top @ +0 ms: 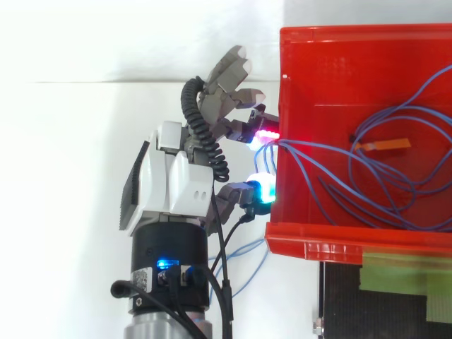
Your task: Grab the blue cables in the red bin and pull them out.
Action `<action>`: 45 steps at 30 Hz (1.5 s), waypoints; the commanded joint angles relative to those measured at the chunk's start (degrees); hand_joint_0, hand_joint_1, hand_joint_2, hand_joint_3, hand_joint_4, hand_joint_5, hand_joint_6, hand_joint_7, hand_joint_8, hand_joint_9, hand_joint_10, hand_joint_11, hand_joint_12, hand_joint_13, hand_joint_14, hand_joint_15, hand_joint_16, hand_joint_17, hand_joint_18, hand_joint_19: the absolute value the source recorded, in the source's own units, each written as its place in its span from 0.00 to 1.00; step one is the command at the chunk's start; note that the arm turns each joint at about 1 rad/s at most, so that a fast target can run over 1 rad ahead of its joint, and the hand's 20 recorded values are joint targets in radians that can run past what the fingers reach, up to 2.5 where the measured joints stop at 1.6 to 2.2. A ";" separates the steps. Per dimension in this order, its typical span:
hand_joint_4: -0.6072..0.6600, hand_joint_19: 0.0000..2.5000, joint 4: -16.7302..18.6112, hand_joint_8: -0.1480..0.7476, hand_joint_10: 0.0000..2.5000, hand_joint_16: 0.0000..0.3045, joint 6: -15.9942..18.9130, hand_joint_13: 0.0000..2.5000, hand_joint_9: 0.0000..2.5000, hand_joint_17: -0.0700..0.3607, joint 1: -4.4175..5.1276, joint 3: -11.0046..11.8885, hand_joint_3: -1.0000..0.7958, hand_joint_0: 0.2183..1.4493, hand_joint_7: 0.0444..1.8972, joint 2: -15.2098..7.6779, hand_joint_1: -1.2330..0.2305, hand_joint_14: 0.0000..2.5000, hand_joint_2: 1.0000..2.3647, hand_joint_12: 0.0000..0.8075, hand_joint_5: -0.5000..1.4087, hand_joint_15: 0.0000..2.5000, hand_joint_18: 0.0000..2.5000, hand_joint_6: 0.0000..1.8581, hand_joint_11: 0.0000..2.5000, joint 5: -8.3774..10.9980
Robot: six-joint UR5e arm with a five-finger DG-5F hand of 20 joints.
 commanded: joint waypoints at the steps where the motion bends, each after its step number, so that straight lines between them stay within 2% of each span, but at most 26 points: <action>1: 0.52 0.14 -0.26 0.46 0.01 0.17 -0.17 0.13 0.28 0.43 0.00 -0.19 0.00 0.45 0.42 0.00 0.14 0.00 0.00 0.46 0.75 0.08 0.12 0.00 0.27 0.00; 2: 0.52 0.14 -0.26 0.46 0.01 0.17 -0.17 0.13 0.28 0.43 0.00 -0.19 0.00 0.45 0.42 0.00 0.14 0.00 0.00 0.46 0.75 0.08 0.12 0.00 0.27 0.00; 4: 0.52 0.14 0.79 0.46 0.01 0.17 -0.17 0.13 0.28 0.43 0.00 -1.69 0.00 0.45 0.42 0.00 0.14 0.00 0.00 0.46 0.75 0.08 0.12 0.00 0.26 0.00; 15: 0.53 0.13 3.78 0.47 0.01 0.17 -0.87 0.13 0.28 0.43 0.00 -1.77 0.00 0.45 0.42 0.00 0.14 0.00 0.00 0.46 0.75 0.08 0.12 0.00 0.27 0.09; 28: 0.52 0.13 3.16 0.46 0.01 0.17 -1.49 0.13 0.29 0.43 -0.18 -1.77 0.00 0.46 0.42 0.00 0.14 0.00 0.00 0.46 0.75 0.08 0.12 0.00 0.27 0.00; 45: 0.51 0.13 4.04 0.46 0.01 0.17 -1.58 0.14 0.30 0.43 -0.09 -1.77 0.00 0.46 0.43 0.00 0.13 0.00 0.00 0.46 0.75 0.08 0.12 0.00 0.27 0.00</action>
